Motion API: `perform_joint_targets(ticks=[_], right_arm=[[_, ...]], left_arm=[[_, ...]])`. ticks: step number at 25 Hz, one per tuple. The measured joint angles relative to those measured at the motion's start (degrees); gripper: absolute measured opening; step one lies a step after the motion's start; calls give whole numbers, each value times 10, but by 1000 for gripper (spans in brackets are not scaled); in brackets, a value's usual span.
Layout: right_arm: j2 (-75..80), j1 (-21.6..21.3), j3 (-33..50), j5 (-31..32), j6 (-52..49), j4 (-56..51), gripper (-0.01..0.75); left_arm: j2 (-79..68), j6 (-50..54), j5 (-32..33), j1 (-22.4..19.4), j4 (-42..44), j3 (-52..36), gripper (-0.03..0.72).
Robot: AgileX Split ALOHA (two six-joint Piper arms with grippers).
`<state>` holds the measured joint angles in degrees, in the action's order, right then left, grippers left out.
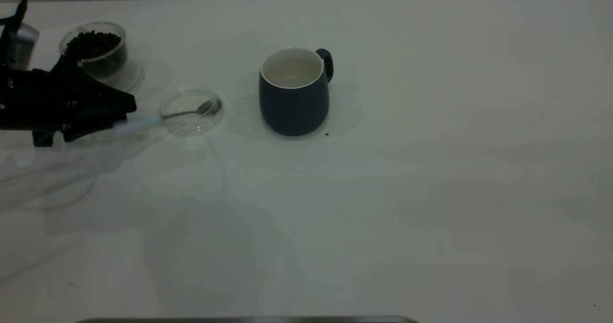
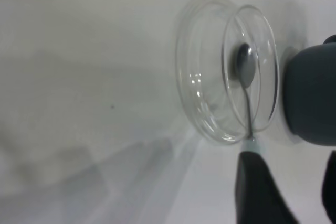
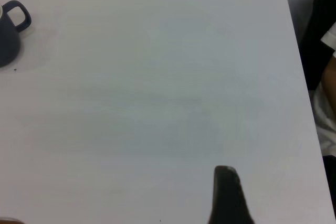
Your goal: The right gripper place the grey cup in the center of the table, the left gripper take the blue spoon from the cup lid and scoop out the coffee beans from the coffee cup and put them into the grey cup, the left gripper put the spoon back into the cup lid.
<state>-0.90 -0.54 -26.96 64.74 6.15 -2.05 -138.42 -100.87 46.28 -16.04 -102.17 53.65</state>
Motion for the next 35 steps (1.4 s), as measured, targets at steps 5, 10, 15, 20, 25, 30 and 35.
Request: perform_joint_targets(ticks=[5,10,15,20,25,30,35], right_arm=[[0,0,0,0,0,0,462],[0,0,0,0,0,0,462],[0,0,0,0,0,0,462],[0,0,0,0,0,0,462],[0,0,0,0,0,0,462],[0,0,0,0,0,0,462],[0,0,0,0,0,0,462]], left_arm=[[0,-56,-3,0,0,0,565],[23,-62,-29,0,37,0,609],[147,15,-60,0,120,0,603],[304,168,-58,1,249,19,593],[427,436,-13,23,487,82,593],[503,683,86,69,735,142,593],[564,814,205,91,830,146,593]])
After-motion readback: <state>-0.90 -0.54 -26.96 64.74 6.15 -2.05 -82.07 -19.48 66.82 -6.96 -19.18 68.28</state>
